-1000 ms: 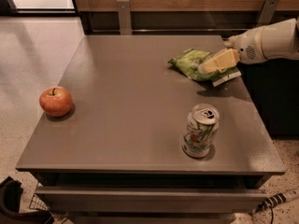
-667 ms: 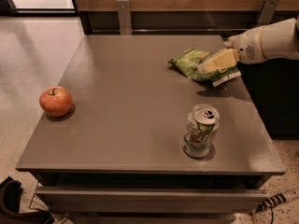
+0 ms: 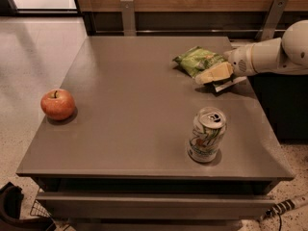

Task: Move green jalapeno chip bag near apple

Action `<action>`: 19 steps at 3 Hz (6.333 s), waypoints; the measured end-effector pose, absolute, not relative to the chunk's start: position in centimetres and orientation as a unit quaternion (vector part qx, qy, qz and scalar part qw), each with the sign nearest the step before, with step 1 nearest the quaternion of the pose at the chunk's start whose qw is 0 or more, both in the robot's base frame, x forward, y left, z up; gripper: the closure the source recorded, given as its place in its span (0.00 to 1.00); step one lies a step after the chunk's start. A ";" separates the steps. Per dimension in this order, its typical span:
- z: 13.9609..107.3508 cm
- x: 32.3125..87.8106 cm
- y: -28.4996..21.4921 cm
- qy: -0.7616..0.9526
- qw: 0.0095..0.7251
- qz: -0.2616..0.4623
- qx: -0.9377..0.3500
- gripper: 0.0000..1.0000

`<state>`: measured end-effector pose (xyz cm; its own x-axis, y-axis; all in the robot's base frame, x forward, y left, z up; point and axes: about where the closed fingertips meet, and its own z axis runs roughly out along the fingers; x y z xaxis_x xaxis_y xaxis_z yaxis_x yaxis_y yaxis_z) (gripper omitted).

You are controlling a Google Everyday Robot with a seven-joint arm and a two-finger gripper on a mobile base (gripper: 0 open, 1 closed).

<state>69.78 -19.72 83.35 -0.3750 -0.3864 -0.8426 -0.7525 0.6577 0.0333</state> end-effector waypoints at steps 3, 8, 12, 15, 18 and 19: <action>82.5 70.0 -18.8 0.801 0.427 0.219 -0.359 0.70; 82.6 70.1 -18.5 0.800 0.426 0.221 -0.360 1.00; 92.8 67.3 -17.8 0.801 0.402 0.135 -0.423 1.00; 97.5 63.0 -12.5 0.757 0.380 0.127 -0.516 1.00; 94.8 56.4 -3.1 0.743 0.352 0.204 -0.532 1.00; 93.8 55.3 0.1 0.709 0.362 0.258 -0.547 1.00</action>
Offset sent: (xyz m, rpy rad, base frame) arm 0.0014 0.0026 -0.0041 0.0031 0.0043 0.0041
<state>55.26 0.13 93.83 -0.1399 -0.5889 -0.7960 -0.9629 0.2684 -0.0293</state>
